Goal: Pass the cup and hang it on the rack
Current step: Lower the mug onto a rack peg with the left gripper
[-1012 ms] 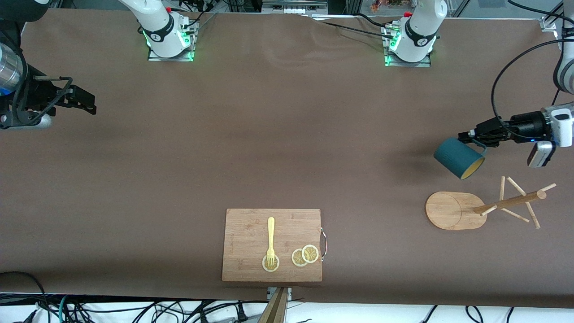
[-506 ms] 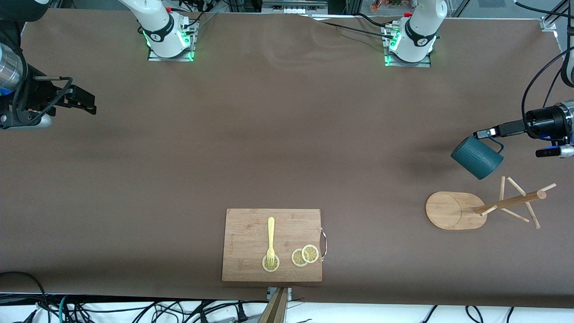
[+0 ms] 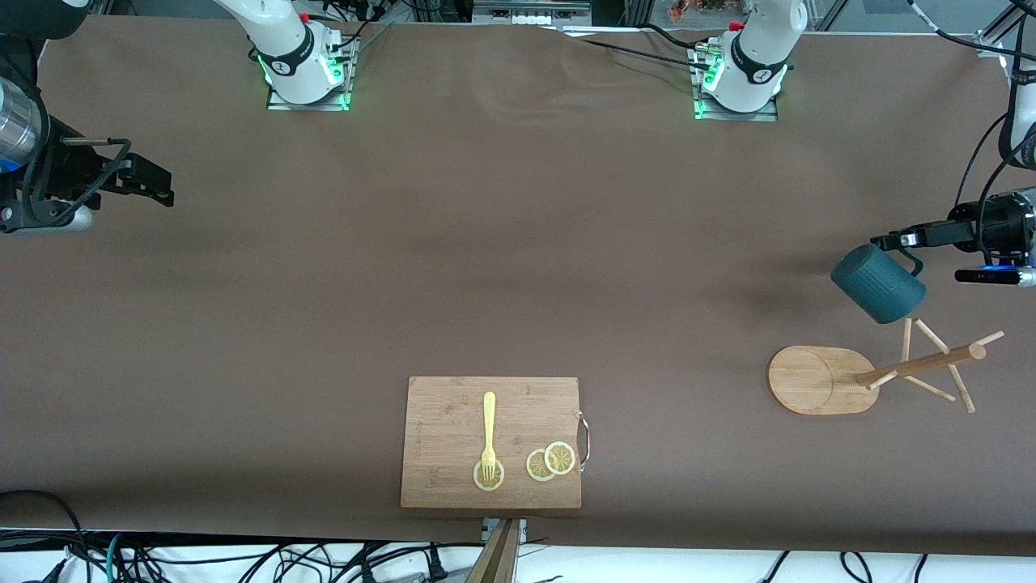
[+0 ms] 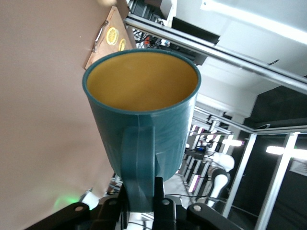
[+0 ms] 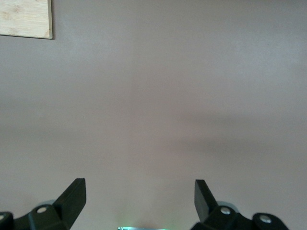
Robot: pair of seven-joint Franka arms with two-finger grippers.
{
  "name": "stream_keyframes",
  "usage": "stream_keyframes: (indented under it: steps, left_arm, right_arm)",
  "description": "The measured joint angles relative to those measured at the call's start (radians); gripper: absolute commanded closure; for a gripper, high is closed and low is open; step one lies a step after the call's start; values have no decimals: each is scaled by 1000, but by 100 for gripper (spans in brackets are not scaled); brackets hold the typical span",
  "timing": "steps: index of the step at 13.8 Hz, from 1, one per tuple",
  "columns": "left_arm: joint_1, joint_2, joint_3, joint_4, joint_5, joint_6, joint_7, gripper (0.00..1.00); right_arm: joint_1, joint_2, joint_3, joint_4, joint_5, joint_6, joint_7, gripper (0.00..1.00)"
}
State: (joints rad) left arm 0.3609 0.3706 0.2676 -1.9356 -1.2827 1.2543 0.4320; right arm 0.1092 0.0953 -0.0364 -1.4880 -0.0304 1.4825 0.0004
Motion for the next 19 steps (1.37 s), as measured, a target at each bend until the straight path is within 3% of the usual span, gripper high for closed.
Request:
stream_keyframes:
  steps: [14, 19]
  left_arm:
    - [89, 165, -1, 6, -159, -58, 113, 100]
    - [106, 233, -1, 55, -193, -89, 137, 100]
  right_arm:
    - [1, 0, 4, 0, 0, -5, 0, 0]
    - [22, 0, 9, 0, 0, -9, 0, 0]
